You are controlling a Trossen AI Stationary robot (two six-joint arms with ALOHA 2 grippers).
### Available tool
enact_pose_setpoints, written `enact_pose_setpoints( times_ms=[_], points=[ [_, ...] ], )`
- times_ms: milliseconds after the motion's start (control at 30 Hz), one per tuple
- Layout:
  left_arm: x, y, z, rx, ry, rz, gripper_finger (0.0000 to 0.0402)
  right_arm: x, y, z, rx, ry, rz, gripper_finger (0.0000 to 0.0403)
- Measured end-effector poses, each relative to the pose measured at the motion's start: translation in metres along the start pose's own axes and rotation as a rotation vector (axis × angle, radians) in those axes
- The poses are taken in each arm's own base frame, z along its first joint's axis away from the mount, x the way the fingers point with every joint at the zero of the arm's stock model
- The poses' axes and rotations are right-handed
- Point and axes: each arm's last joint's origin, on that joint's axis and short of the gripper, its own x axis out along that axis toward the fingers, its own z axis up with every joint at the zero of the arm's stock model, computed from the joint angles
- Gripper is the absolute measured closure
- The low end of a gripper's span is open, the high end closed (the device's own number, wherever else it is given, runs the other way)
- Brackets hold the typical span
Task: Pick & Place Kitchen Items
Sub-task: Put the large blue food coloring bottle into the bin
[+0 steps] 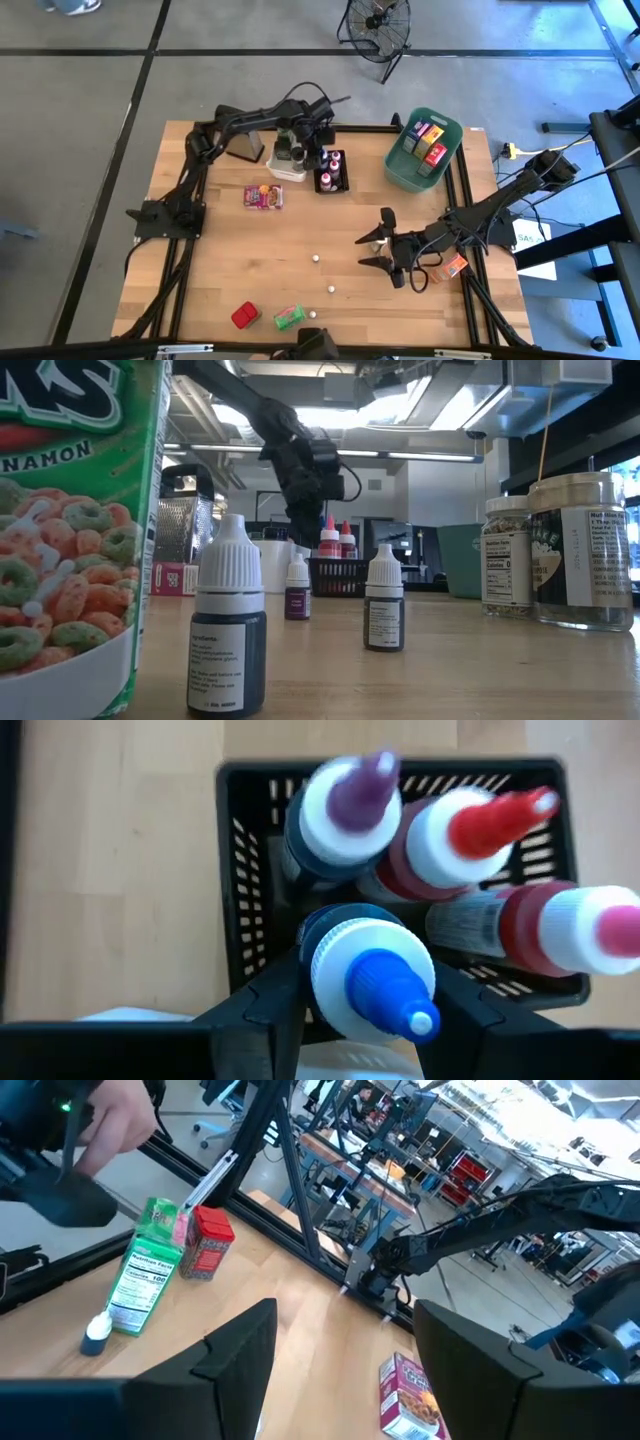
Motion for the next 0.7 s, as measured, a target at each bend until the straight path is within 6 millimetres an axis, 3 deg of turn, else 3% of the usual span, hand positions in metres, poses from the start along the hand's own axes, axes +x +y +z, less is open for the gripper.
enact_pose_setpoints(
  times_ms=[700],
  points=[
    [0.0079,0.0016,0.0008,0.007,-0.005,0.001,0.0261,0.0001,-0.0002,-0.0004,-0.004,0.005,-0.005,0.0167]
  ],
)
